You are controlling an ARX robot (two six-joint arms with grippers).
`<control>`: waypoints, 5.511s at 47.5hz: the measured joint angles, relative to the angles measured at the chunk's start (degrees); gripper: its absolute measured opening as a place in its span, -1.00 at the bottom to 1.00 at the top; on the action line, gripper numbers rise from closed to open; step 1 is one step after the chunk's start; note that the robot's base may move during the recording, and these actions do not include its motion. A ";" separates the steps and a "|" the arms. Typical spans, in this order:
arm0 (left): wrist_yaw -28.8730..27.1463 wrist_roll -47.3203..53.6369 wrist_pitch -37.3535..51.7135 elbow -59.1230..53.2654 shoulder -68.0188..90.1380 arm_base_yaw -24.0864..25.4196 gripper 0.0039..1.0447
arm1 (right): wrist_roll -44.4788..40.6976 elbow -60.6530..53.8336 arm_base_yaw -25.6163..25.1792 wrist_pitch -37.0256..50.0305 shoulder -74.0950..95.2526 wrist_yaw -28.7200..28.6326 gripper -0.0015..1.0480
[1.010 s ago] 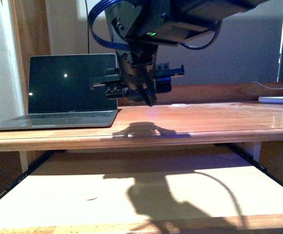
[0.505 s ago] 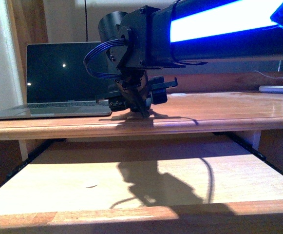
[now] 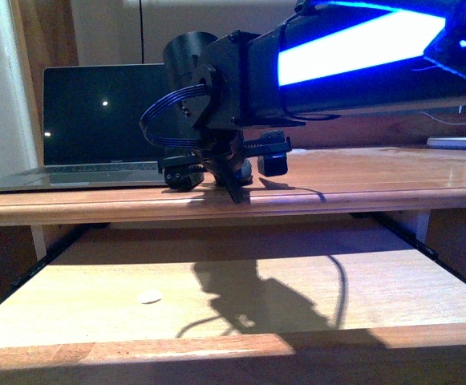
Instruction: Place mouse
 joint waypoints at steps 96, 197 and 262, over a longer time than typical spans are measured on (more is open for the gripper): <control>0.00 0.00 0.00 0.00 0.00 0.00 0.86 | -4.72 -102.25 -7.63 54.90 -50.60 -29.49 0.86; 0.00 0.04 0.00 0.00 0.00 0.00 0.86 | 3.26 -132.21 -6.01 27.67 -120.96 -3.10 0.45; 0.00 0.04 0.00 0.00 0.00 0.00 0.86 | -7.13 -142.73 -37.75 19.98 -143.03 -34.27 -0.73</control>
